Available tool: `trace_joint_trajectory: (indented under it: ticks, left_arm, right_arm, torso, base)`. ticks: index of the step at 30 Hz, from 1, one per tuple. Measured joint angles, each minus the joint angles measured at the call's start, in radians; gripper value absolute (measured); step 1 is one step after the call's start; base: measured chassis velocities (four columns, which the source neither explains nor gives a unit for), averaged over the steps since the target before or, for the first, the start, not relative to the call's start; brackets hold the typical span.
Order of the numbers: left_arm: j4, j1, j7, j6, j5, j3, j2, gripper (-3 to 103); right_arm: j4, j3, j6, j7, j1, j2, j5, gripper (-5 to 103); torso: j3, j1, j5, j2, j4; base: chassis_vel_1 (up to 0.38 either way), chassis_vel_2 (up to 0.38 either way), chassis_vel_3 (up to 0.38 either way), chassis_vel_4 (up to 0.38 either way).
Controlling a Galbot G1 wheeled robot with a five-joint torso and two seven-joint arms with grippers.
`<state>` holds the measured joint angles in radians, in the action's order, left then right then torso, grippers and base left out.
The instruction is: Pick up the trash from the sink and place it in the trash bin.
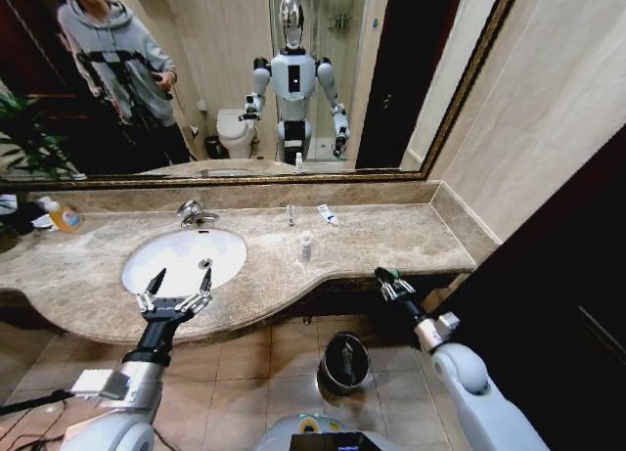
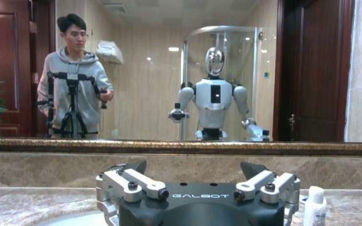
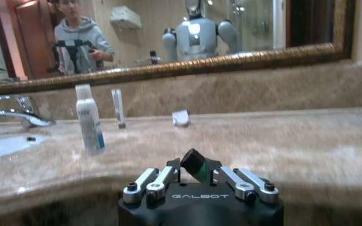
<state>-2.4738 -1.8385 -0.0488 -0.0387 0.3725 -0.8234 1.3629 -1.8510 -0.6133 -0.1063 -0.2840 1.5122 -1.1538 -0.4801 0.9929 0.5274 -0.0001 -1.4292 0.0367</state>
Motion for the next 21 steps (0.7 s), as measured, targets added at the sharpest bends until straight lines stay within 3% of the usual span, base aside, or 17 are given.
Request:
trace_joint_trajectory:
  ticks: [11,21]
  left_arm:
    - [0.0,0.0,0.0,0.0,0.0,0.0,0.0,100]
    - [0.0,0.0,0.0,0.0,0.0,0.0,0.0,100]
  right_arm:
    - [0.121,0.028,-0.074,-0.017,0.073,-0.048,0.094,24]
    - [0.35,0.104,-0.137,-0.036,0.054,-0.072,0.264,24]
  torso:
    - [0.0,0.0,0.0,0.0,0.0001]
    - [0.0,0.0,-0.0002,0.0,-0.0001]
  base:
    - [0.0,0.0,0.0,0.0]
    - [0.0,0.0,0.0,0.0]
